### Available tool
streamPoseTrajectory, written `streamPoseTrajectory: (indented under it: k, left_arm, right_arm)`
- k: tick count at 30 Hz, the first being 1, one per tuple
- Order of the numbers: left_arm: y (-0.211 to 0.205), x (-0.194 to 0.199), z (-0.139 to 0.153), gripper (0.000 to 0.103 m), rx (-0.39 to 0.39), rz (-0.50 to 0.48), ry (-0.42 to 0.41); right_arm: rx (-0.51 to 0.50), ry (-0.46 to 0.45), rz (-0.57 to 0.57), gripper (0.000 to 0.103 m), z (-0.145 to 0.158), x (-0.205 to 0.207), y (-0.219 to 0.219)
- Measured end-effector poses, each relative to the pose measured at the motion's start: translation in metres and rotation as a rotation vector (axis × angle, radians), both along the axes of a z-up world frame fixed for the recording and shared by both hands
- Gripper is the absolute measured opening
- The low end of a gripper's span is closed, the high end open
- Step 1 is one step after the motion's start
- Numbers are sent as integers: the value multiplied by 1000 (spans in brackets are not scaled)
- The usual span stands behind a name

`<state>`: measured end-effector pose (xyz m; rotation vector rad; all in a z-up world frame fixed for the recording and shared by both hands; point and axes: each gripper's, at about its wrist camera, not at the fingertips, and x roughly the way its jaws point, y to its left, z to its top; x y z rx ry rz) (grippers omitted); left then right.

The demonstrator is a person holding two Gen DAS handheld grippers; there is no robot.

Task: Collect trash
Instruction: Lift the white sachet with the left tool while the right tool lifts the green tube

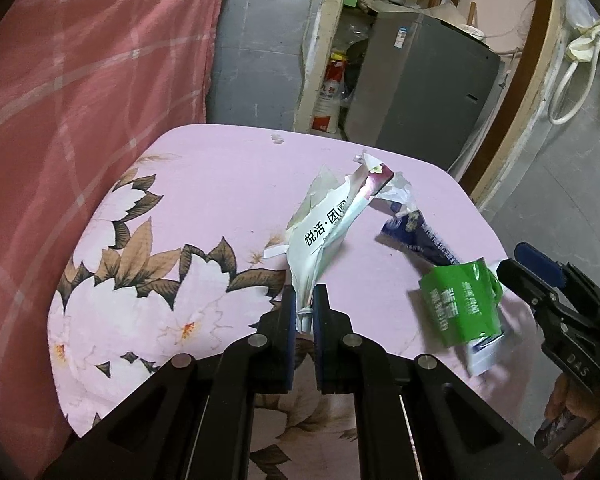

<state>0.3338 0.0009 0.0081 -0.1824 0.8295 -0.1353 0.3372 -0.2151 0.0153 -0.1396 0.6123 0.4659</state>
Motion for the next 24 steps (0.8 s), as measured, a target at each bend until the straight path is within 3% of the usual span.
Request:
streamPoseTrajectory:
  k: [11,20,24]
  left_arm:
    - [3,-4,-1,5,-7,3,-4]
    - [-6,-7,-2,5,-11,-6,-32]
    - [-12,-7,1,5,-23,-8,-54]
  right_arm:
    - [-39,102,83,45,-22,7,30]
    - [-28,144,65,23,-32,9,30]
    - [-15,120,51,21,-28,7,25]
